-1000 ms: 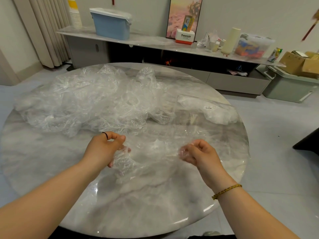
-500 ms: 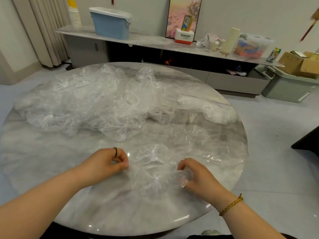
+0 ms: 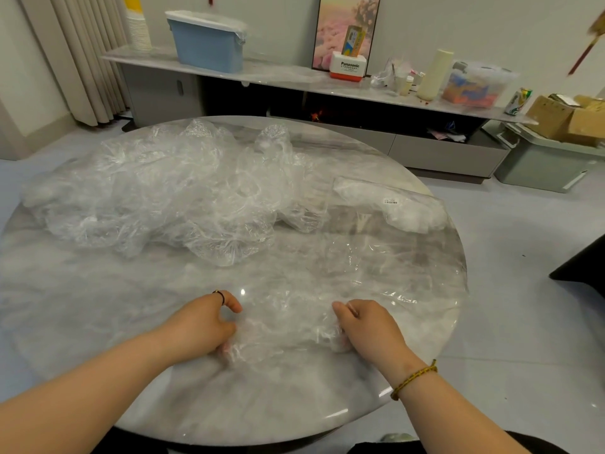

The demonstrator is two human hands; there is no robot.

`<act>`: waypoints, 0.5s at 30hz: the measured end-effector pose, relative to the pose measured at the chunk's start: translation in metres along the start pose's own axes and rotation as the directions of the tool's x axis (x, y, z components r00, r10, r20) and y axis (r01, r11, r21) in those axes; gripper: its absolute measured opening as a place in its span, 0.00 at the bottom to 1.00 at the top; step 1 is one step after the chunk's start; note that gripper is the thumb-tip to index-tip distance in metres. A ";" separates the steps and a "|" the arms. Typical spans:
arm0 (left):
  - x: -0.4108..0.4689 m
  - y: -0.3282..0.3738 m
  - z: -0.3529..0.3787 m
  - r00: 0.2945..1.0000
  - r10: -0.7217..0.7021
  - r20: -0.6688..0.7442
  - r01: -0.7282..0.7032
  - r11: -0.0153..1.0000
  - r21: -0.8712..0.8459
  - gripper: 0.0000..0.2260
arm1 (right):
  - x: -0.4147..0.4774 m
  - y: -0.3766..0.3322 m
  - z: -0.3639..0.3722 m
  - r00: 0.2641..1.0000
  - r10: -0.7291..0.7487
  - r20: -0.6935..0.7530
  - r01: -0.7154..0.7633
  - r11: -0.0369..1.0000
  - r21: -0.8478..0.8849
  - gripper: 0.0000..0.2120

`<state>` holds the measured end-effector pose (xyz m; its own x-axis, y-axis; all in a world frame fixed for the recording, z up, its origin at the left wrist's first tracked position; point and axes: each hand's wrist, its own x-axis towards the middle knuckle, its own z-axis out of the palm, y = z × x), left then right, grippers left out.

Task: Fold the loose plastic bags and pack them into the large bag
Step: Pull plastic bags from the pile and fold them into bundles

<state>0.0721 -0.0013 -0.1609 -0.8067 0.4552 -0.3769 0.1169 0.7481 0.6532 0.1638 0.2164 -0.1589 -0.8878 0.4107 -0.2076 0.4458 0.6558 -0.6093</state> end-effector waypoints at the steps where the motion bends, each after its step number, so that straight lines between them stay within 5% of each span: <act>1: 0.001 -0.001 0.001 1.000 -0.024 -0.009 0.024 0.999 0.036 0.09 | 0.000 -0.001 0.002 1.000 0.004 -0.022 -0.005 0.998 -0.060 0.21; 4: -0.001 0.002 -0.001 0.995 -0.020 -0.093 0.039 0.977 0.209 0.06 | -0.001 -0.003 0.003 0.998 -0.017 -0.060 0.004 0.979 -0.202 0.20; 8: -0.003 0.013 -0.004 0.969 0.056 -0.239 -0.008 0.981 0.195 0.11 | -0.003 -0.005 0.006 0.997 -0.021 -0.079 0.001 0.971 -0.240 0.18; 15: 0.002 0.023 0.013 0.978 0.096 -0.186 -0.031 0.946 0.321 0.18 | -0.001 -0.007 0.008 0.995 -0.014 -0.098 -0.012 0.965 -0.262 0.12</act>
<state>0.0810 0.0232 -0.1548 -0.8854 0.4268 -0.1839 0.3222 0.8489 0.4191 0.1607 0.2063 -0.1611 -0.8785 0.4618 -0.1226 0.4710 0.7938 -0.3848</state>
